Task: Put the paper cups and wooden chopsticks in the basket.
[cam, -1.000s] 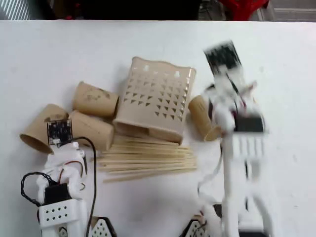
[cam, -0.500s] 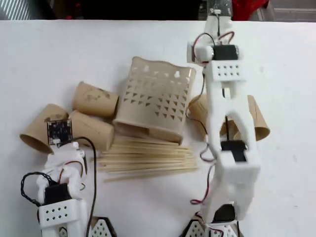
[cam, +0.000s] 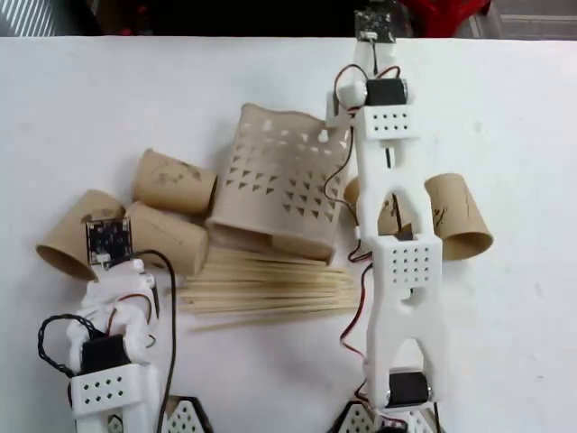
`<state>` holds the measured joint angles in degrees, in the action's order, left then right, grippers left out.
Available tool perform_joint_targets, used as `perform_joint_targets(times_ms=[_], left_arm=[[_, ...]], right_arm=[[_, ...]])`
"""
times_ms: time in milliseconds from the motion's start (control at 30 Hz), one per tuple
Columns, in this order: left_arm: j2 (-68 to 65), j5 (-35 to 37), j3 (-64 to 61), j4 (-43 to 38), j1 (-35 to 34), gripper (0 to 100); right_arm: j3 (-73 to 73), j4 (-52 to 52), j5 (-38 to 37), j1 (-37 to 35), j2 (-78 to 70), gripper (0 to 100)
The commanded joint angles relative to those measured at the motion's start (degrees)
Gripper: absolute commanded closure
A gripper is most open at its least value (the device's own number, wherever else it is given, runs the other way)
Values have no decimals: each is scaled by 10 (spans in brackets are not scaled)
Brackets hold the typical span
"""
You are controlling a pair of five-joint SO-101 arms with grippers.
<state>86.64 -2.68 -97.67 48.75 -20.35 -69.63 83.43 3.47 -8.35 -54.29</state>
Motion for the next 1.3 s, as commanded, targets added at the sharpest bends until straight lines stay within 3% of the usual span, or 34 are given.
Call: perform_joint_targets(times_ms=[0,167,433,833,1133,1267], left_arm=[[5,0,3,4,0,965],[5,0,3,4,0,965],[5,0,3,4,0,965],[5,0,3,4,0,965],[5,0,3,4,0,965],[5,0,3,4,0,965]], right_arm=[[-43,36,3,0,-8,769],[-44,39,3,-5,-48,789],[-39,42,2,-1,-63,977],[-63,140,2,10,-73,773],[-9,148,2,8,-70,776],[14,147,2,7,-70,868]])
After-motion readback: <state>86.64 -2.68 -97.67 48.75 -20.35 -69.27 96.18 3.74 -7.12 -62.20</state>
